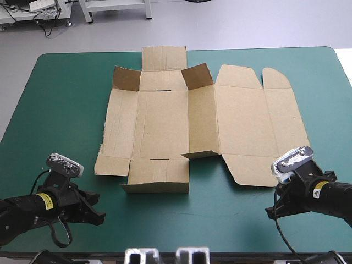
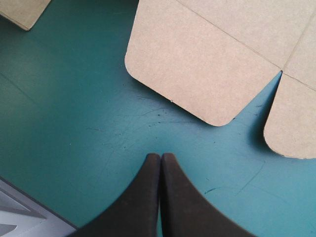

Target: Fold the box

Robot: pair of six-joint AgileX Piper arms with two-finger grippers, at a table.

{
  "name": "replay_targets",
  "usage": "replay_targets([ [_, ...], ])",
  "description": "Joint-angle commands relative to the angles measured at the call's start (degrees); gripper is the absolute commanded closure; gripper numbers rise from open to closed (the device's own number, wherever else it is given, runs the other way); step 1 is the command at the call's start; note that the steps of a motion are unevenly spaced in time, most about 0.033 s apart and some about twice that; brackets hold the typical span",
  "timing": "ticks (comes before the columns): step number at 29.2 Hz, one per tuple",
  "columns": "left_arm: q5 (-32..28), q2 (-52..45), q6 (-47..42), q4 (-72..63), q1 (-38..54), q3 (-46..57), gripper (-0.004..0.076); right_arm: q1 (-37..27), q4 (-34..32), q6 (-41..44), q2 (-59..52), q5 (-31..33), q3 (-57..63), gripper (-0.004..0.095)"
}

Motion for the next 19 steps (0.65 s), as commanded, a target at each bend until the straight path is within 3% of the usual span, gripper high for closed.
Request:
replay_targets([
  [1,-2.31,0.24,-0.14,-1.32,-0.4,-1.38,0.0734,-0.1,0.58,-0.38,-0.09,-2.27,-1.54,0.0927],
  [13,1.08,4.49,-0.56,-7.32,-0.4,-1.38,0.0734,-0.1,0.58,-0.38,-0.09,-2.27,-1.54,0.0927],
  [19,-5.65,10.93,0.15,-8.45,-0.4,-1.45,0.0718,-0.1,0.58,-0.38,-0.09,-2.27,-1.54,0.0927],
])
